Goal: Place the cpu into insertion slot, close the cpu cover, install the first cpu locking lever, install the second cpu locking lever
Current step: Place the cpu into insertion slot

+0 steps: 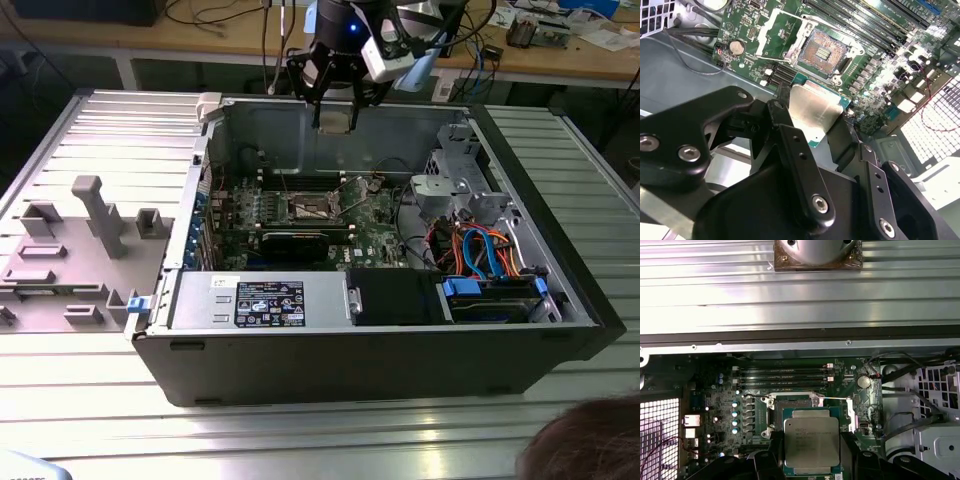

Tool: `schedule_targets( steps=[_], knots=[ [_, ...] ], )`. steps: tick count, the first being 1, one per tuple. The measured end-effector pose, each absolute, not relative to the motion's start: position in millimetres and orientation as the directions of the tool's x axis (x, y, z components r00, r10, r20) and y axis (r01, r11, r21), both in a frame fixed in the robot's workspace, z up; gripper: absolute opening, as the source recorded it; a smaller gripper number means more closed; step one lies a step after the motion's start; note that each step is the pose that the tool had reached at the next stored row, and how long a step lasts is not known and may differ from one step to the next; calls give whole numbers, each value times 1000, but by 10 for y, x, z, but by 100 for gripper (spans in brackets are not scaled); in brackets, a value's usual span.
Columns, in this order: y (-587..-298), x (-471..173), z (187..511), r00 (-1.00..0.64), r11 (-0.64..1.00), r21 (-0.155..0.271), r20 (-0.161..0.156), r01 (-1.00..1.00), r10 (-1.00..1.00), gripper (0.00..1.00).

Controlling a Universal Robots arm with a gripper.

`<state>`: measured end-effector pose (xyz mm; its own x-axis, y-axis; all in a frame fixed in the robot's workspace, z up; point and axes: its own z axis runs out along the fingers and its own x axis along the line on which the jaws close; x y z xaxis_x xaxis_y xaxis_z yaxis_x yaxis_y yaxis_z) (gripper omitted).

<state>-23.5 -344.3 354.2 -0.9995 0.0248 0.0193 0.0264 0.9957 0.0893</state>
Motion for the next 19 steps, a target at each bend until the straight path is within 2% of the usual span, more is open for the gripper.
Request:
schedule_targets(
  steps=[19],
  knots=[
    [-3448, -235, 3504, -1000, 996, 89, 19, 26, 25, 54]
  ],
)
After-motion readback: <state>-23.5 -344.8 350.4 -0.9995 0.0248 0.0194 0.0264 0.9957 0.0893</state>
